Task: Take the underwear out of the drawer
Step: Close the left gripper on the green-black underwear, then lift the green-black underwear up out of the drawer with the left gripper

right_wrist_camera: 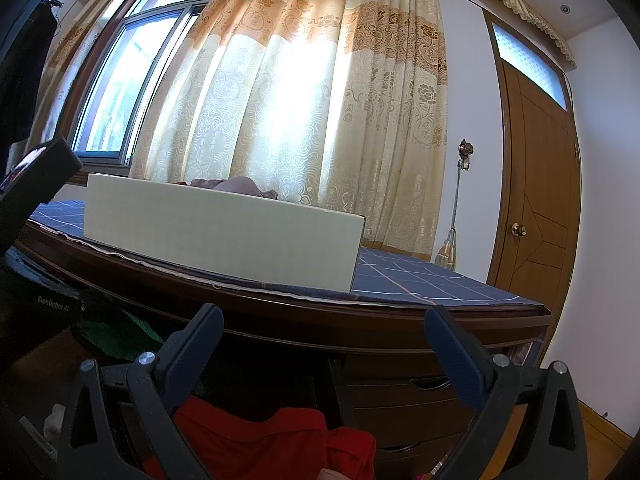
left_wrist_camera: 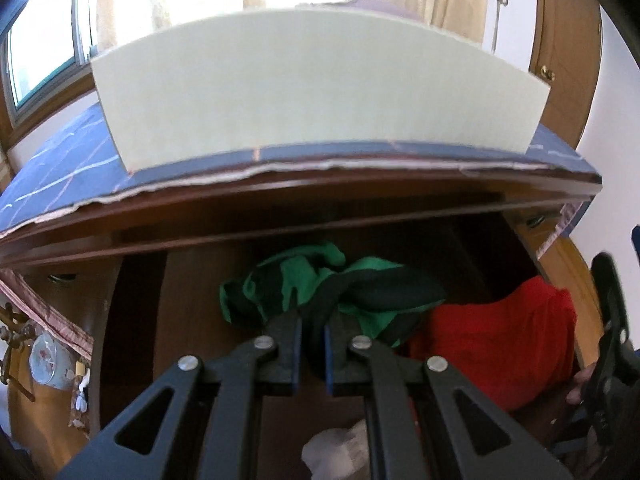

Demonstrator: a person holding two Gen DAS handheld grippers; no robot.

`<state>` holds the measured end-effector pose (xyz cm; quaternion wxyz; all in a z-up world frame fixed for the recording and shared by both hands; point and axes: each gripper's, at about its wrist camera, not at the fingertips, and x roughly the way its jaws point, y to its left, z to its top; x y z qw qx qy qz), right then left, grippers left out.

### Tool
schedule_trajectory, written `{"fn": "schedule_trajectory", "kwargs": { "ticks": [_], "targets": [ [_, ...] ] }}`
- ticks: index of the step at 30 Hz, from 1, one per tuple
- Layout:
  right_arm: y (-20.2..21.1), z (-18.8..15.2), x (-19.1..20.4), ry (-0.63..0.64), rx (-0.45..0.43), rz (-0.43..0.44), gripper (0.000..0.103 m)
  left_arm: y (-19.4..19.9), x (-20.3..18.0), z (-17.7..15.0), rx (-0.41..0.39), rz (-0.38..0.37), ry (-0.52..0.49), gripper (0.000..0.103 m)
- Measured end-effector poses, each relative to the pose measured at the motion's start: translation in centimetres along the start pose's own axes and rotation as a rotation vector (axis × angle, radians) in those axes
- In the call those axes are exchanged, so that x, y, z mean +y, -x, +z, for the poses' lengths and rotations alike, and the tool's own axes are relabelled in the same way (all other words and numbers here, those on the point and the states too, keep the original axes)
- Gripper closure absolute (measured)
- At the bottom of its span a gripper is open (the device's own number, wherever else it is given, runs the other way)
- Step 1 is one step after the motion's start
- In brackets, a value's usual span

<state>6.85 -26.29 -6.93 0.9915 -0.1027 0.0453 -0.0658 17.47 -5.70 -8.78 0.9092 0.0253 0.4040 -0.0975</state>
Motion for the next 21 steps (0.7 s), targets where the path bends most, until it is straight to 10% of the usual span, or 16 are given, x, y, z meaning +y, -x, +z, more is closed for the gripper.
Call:
{"fn": "schedule_trajectory", "kwargs": {
  "ticks": [21],
  "targets": [
    [0.1,0.0,0.1,0.003,-0.003,0.002,0.001,4.4,0.0,0.4,-0.148,0.013,0.019,0.098]
  ]
}}
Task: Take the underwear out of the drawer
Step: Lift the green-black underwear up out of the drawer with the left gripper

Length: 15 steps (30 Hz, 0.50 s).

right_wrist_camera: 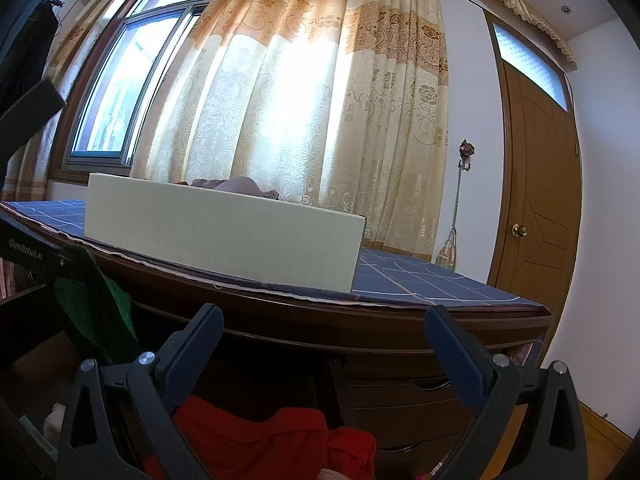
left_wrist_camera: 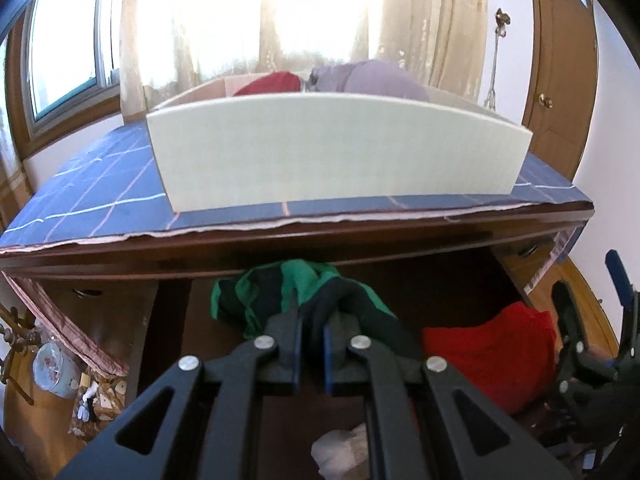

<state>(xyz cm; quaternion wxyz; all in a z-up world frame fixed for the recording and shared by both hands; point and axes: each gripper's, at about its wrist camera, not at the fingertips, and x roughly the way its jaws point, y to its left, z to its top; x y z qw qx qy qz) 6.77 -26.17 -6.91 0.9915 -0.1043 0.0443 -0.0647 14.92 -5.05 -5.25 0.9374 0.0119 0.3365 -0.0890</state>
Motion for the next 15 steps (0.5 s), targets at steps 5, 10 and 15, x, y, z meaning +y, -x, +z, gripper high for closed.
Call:
{"fn": "schedule_trajectory", "kwargs": {
  "ticks": [5,10,15],
  "targets": [
    [0.0,0.0,-0.1,0.000,0.000,0.001,0.001,1.0,0.3,0.3,-0.021,0.001,0.001,0.098],
    [0.0,0.0,0.0,0.001,0.001,0.000,0.001,1.9,0.3,0.7,-0.042,0.001,0.003,0.098],
    [0.0,0.0,0.0,0.001,0.000,0.000,0.001,2.9,0.3,1.0,-0.066,0.003,0.000,0.098]
  ]
}}
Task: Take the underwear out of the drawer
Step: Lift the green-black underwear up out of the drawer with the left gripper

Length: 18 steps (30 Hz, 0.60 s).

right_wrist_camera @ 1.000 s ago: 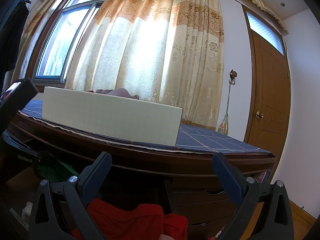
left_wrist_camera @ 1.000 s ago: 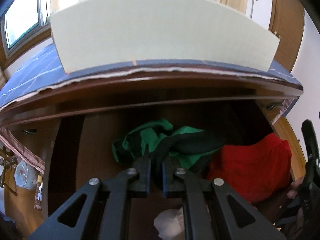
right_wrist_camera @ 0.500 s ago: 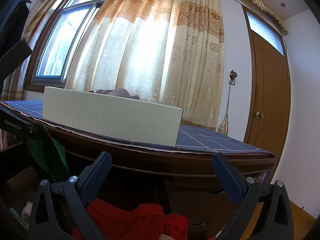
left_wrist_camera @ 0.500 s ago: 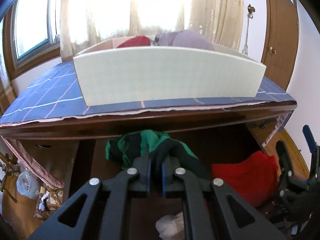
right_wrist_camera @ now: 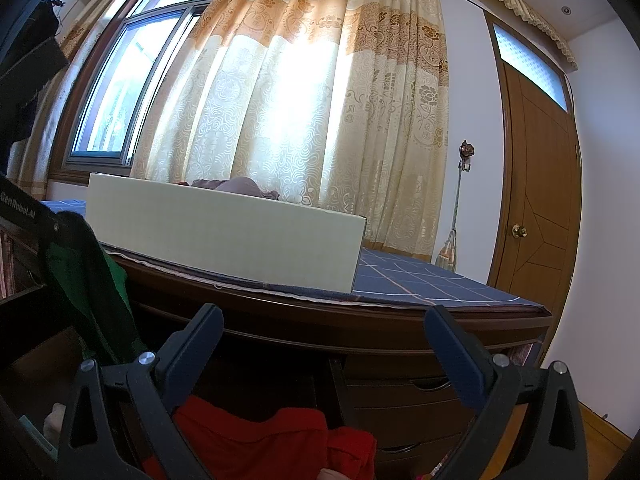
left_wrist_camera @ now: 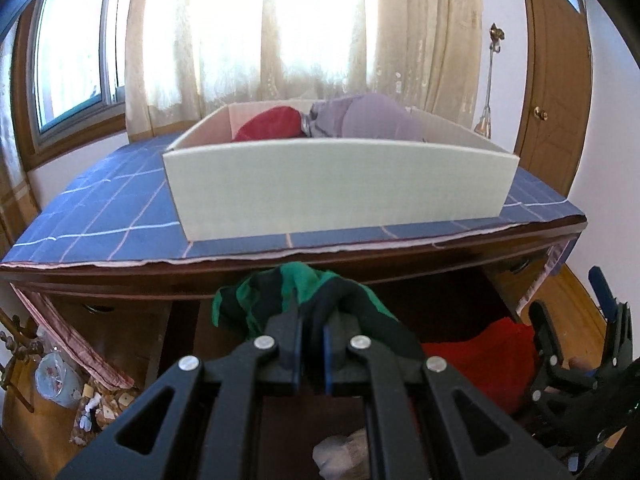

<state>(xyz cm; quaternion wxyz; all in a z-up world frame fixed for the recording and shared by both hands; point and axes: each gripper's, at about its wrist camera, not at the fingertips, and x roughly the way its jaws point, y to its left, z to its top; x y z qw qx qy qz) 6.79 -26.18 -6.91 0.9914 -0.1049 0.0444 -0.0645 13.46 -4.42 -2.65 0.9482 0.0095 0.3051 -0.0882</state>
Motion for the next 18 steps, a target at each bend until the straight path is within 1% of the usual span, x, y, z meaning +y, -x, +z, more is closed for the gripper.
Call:
{"fn": "schedule_trajectory", "kwargs": {
  "ticks": [11,18],
  "targets": [
    [0.1,0.0,0.0,0.000,-0.001,0.000,0.001,1.7,0.0,1.1,-0.046,-0.003,-0.004,0.098],
    [0.0,0.0,0.0,0.002,-0.001,0.000,0.001,2.8,0.0,1.9,-0.069,0.013,-0.010,0.098]
  ]
}}
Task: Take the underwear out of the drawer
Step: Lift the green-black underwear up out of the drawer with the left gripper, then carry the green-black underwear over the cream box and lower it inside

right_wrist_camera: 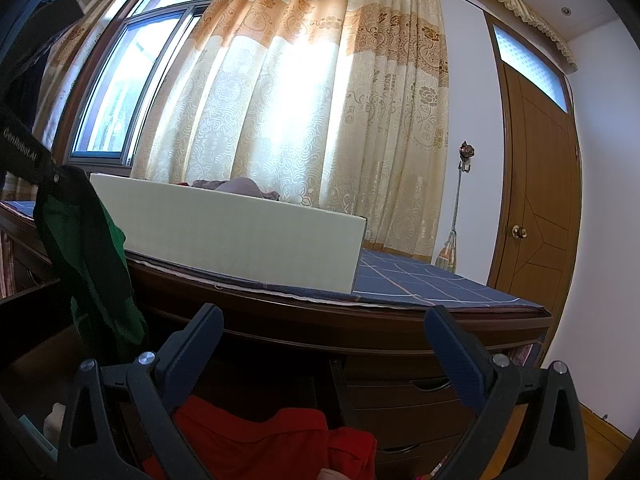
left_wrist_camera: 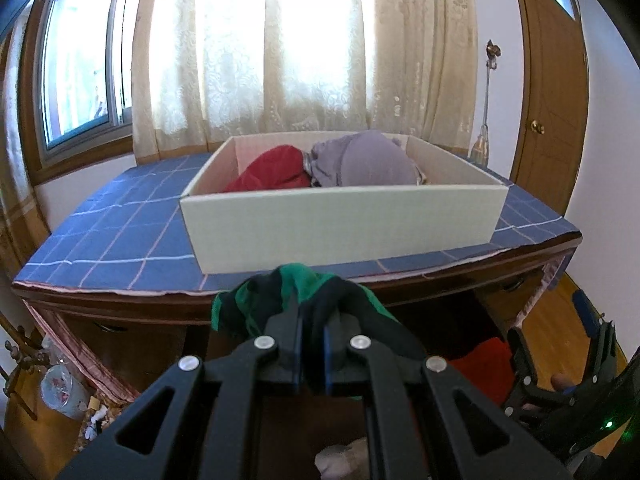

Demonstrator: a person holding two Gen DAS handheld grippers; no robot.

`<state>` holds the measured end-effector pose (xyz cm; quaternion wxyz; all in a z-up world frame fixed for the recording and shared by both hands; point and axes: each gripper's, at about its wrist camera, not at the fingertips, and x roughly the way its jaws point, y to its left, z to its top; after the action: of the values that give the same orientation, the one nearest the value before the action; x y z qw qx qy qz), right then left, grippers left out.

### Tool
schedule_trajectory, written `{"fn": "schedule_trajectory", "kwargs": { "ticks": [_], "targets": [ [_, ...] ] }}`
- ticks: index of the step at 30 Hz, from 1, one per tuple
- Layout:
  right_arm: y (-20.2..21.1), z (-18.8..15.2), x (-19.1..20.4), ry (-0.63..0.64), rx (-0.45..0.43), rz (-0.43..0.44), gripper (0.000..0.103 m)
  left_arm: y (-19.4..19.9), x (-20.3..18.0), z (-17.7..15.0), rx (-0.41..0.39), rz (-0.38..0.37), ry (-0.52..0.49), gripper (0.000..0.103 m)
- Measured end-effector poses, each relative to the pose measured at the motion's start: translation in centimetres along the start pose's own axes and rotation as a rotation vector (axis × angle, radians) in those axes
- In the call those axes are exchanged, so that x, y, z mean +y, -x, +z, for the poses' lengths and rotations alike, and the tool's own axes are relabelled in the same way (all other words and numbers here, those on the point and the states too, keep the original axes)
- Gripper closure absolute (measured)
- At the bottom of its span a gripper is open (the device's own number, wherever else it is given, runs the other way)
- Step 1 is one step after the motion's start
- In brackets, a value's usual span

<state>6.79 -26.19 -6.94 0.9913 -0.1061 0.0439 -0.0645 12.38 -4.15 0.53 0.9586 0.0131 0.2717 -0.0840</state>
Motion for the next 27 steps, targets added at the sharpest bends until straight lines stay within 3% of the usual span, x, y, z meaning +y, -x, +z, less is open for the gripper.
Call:
{"fn": "schedule_trajectory", "kwargs": {
  "ticks": [10,21,27],
  "targets": [
    [0.2,0.2,0.0,0.008,-0.003,-0.002,0.001,2.6,-0.8,4.1,-0.114,0.009,-0.055,0.098],
    [0.2,0.2,0.0,0.008,-0.005,-0.001,0.001,5.0,-2.7,11.3,-0.255,0.020,-0.148,0.098],
    [0.1,0.2,-0.1,0.008,-0.007,0.000,0.001,3.4,-3.6,14.8,-0.255,0.000,-0.160,0.098]
  ]
}}
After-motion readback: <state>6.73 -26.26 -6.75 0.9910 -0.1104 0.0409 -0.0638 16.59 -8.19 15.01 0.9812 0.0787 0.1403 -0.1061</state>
